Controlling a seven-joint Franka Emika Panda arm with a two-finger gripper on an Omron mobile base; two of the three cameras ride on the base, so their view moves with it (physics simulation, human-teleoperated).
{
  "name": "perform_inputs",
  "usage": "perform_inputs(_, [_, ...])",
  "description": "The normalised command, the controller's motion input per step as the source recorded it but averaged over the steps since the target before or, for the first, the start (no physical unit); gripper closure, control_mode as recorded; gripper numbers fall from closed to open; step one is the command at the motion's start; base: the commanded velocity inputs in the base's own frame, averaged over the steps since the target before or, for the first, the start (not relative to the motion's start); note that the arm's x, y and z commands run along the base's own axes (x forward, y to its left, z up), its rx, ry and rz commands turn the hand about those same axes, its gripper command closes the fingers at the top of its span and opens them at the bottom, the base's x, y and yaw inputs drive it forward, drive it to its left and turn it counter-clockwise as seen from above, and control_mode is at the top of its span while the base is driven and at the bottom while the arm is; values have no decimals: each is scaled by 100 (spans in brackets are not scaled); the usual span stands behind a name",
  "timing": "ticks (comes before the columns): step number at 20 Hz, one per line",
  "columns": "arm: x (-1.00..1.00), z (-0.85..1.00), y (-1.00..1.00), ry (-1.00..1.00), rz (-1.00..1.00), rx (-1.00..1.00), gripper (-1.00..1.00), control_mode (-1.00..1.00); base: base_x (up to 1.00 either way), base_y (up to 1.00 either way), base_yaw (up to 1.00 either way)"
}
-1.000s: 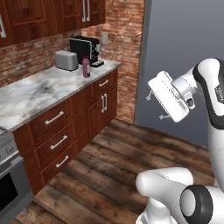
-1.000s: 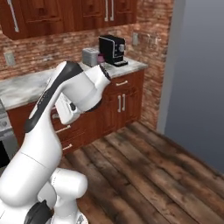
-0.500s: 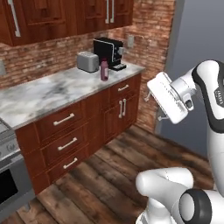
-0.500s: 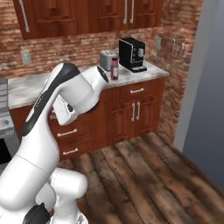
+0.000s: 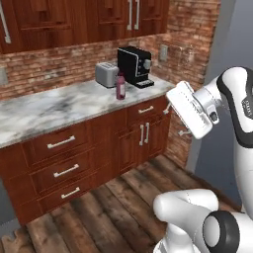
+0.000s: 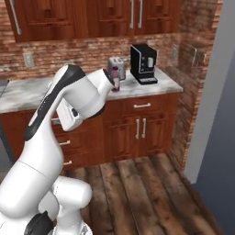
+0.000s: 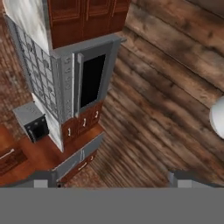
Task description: There is a wine glass and glass cup on the dining counter. Place the wine bottle next to the wine glass and the juice bottle next to the glass cup.
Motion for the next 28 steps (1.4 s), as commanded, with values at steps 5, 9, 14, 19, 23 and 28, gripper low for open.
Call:
perform_inputs(5, [0, 0, 0, 0, 0, 0, -100, 100, 44, -81, 39])
perform_inputs(9, [0, 0, 0, 0, 0, 0, -100, 100, 49, -71, 37])
perform_inputs(14, [0, 0, 0, 0, 0, 0, -100, 100, 50, -57, 33])
perform_inputs(19, [0, 0, 0, 0, 0, 0, -100, 100, 74, -31, 24])
perform_inputs(23, [0, 0, 0, 0, 0, 0, -100, 100, 84, -20, 21])
perform_inputs(28, [0, 0, 0, 0, 0, 0, -100, 100, 64, -4, 19])
